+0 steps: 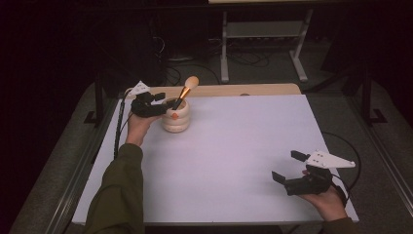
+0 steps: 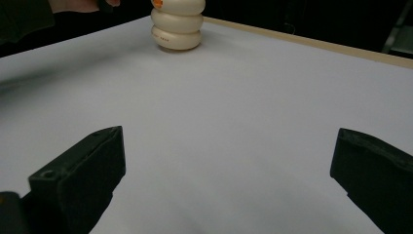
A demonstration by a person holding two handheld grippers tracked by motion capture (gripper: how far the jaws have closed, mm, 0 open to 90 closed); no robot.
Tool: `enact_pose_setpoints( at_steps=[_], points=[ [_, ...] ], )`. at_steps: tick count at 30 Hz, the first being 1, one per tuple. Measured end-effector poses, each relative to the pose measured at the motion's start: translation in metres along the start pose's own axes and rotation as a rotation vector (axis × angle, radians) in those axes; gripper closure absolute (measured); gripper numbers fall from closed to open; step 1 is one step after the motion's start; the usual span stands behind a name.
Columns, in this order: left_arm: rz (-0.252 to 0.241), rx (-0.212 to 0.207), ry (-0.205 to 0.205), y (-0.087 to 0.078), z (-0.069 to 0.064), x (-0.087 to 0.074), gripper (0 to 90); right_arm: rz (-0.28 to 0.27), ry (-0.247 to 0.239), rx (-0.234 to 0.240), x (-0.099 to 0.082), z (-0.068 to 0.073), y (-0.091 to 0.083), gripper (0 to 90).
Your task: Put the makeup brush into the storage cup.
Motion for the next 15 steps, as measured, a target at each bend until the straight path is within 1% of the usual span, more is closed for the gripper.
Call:
enact_pose_setpoints(
  at_steps=[2, 4, 5, 8, 11, 12, 15],
  points=[
    [0.004, 0.002, 0.0, 0.0, 0.0, -0.001, 27.0, 0.001, 0.001, 0.0, 0.0, 0.0, 0.0, 0.0],
    [-0.004, 0.003, -0.008, -0.001, 0.001, 0.0, 24.4, 0.0, 0.001, 0.0, 0.0, 0.0, 0.0, 0.0],
    [-0.007, 0.001, -0.001, -0.001, 0.001, 0.001, 23.5, 0.0, 0.0, -0.001, 0.0, 0.0, 0.0, 0.0],
    [-0.007, -0.004, -0.005, -0.004, 0.001, 0.002, 17.1, -0.001, 0.0, -0.001, 0.0, 0.0, 0.0, 0.0],
    [0.014, 0.0, -0.003, -0.009, 0.002, 0.001, 10.8, 0.001, 0.002, -0.001, 0.0, 0.0, 0.0, 0.0],
    [0.013, -0.005, -0.007, -0.01, 0.002, 0.001, 8.9, 0.001, 0.002, -0.001, 0.0, 0.0, 0.0, 0.0],
    [0.026, -0.01, -0.002, -0.015, 0.001, 0.001, 6.0, 0.002, 0.002, -0.002, 0.0, 0.0, 0.0, 0.0]
  ],
)
Point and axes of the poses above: each handheld gripper's, and its own axes: y roughly forward along the jaws, x roughly out of its top, z roughly to its left, the point moved 9 cm from there along y, roughly forward along the jaws, and after that the axes turned 6 degrees about -x, right-handed, at the moved point
